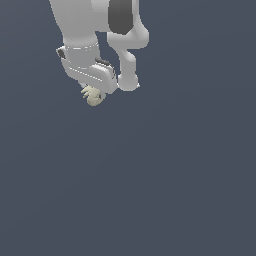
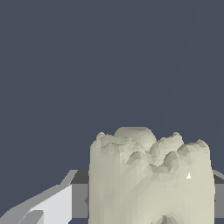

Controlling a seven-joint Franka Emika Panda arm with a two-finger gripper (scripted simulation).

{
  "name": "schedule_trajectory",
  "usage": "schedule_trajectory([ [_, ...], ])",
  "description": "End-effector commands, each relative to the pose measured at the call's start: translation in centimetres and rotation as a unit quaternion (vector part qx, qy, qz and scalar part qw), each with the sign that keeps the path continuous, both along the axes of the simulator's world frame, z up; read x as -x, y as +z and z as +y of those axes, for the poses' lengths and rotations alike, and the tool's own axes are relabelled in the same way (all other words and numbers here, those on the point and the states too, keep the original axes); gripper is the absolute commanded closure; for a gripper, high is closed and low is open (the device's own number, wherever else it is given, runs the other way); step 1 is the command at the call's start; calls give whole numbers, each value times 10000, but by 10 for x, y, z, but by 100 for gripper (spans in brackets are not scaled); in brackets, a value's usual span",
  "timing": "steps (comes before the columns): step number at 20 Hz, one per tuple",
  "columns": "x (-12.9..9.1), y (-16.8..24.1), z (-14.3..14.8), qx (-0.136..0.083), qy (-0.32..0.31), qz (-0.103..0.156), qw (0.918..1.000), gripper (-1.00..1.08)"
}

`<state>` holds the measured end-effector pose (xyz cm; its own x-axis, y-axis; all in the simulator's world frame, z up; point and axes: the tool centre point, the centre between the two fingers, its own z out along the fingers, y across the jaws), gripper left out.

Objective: Pick up the object and move it to a goal position.

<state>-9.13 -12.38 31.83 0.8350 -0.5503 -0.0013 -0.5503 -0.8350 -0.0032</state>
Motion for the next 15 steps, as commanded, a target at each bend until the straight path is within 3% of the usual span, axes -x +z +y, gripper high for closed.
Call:
schedule_trajectory([
  [1, 10, 20, -15, 0, 3, 5, 10000, 108],
  [8, 27, 58, -43, 10, 4, 4, 10000, 108],
  [15, 31, 71, -53, 16, 7, 4, 10000, 108],
])
